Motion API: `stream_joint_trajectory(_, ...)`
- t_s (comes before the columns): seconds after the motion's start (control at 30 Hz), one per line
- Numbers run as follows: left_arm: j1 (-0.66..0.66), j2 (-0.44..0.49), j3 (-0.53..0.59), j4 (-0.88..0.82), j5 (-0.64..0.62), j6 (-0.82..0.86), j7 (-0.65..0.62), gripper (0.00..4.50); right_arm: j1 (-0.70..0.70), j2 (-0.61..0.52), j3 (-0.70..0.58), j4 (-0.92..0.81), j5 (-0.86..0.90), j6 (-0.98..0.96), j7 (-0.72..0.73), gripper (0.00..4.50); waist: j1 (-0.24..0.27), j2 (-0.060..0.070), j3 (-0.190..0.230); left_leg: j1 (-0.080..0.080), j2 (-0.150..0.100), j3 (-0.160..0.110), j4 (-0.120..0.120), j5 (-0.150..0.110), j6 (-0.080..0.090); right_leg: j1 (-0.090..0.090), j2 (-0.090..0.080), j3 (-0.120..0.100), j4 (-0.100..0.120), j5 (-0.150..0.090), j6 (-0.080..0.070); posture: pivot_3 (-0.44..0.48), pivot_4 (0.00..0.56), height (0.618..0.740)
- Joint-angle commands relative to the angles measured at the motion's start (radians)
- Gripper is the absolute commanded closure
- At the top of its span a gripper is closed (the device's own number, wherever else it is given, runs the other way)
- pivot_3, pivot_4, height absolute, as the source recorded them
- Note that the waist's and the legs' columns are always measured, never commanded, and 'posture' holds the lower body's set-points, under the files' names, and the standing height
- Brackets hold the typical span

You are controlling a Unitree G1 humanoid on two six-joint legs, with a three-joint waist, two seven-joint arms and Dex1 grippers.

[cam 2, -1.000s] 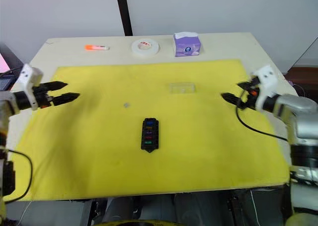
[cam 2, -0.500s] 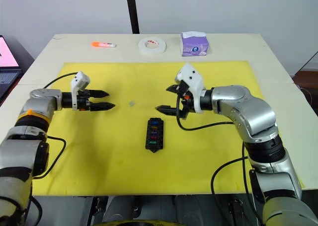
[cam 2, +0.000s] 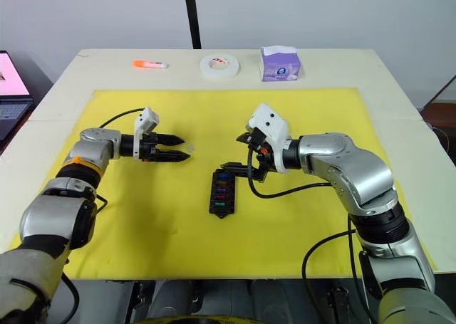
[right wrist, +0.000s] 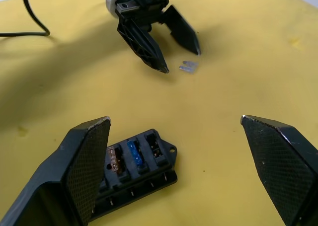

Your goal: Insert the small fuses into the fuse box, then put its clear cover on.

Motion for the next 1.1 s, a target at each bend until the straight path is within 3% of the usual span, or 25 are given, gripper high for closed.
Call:
stream_joint_trajectory(0.03, 0.0, -0.023, -0.013, 0.023, 0.01, 0.044, -0.039, 2.0, 0.003, -0.001, -0.035, -0.036, 0.011, 0.001, -0.019, 0.0, 0.0, 0.0, 0.0, 0.0, 0.0, 0.0, 0.0, 0.0, 0.0, 0.0, 0.0, 0.0, 0.0, 0.0, 0.0, 0.0, 0.15, 0.74)
stream_joint_trajectory(0.07, 0.001, -0.023, -0.015, 0.023, 0.012, 0.054, -0.051, 2.28, 0.008, -0.004, -0.038, -0.038, 0.011, 0.003, -0.023, 0.0, 0.0, 0.0, 0.0, 0.0, 0.0, 0.0, 0.0, 0.0, 0.0, 0.0, 0.0, 0.0, 0.0, 0.0, 0.0, 0.0, 0.15, 0.74)
stream_joint_trajectory(0.4, 0.01, -0.072, 0.018, 0.077, 0.009, 0.103, 0.003, 2.28, 0.015, -0.003, -0.033, -0.018, -0.006, -0.009, -0.05, 0.0, 0.001, 0.0, 0.0, 0.001, 0.0, 0.0, 0.0, 0.0, 0.0, 0.001, 0.0, 0.0, 0.0, 0.0, 0.0, 0.0, 0.15, 0.74)
stream_joint_trajectory(0.47, 0.013, -0.081, 0.031, 0.095, 0.005, 0.121, 0.011, 2.66, 0.014, -0.003, -0.027, -0.014, -0.012, -0.013, -0.055, 0.0, 0.003, 0.0, -0.001, 0.001, 0.0, 0.0, 0.0, 0.0, 0.0, 0.001, 0.0, 0.0, 0.0, 0.0, 0.0, 0.0, 0.15, 0.74)
stream_joint_trajectory(0.6, 0.023, -0.081, 0.057, 0.115, -0.001, 0.146, 0.018, 4.05, 0.023, -0.011, -0.028, -0.019, -0.019, -0.011, -0.065, 0.0, 0.001, 0.0, -0.001, 0.001, 0.0, 0.0, 0.0, 0.0, 0.0, 0.002, 0.0, 0.0, 0.0, 0.0, 0.0, 0.0, 0.15, 0.74)
stream_joint_trajectory(0.67, 0.025, -0.08, 0.073, 0.118, -0.011, 0.162, 0.022, 4.47, 0.03, -0.016, -0.032, -0.023, -0.021, -0.01, -0.069, 0.0, 0.001, 0.001, -0.001, 0.001, 0.0, 0.0, 0.0, 0.0, 0.0, 0.002, 0.0, 0.0, 0.0, 0.0, 0.001, 0.0, 0.15, 0.74)
stream_joint_trajectory(1.0, 0.038, -0.057, 0.138, 0.06, -0.065, 0.177, 0.007, 4.47, 0.031, -0.014, -0.058, -0.002, -0.003, -0.018, -0.075, 0.0, 0.0, 0.001, -0.001, 0.002, 0.0, 0.0, 0.0, 0.0, 0.0, 0.002, 0.0, 0.0, 0.0, 0.0, 0.001, 0.0, 0.15, 0.74)
stream_joint_trajectory(1.1, 0.04, -0.031, 0.19, -0.07, -0.147, 0.25, -0.03, 4.47, -0.019, 0.052, -0.164, 0.023, 0.093, 0.068, -0.116, 0.0, -0.005, 0.001, -0.001, 0.002, 0.0, 0.0, -0.001, 0.0, 0.0, 0.002, 0.0, 0.0, 0.0, 0.0, 0.001, 0.0, 0.15, 0.74)
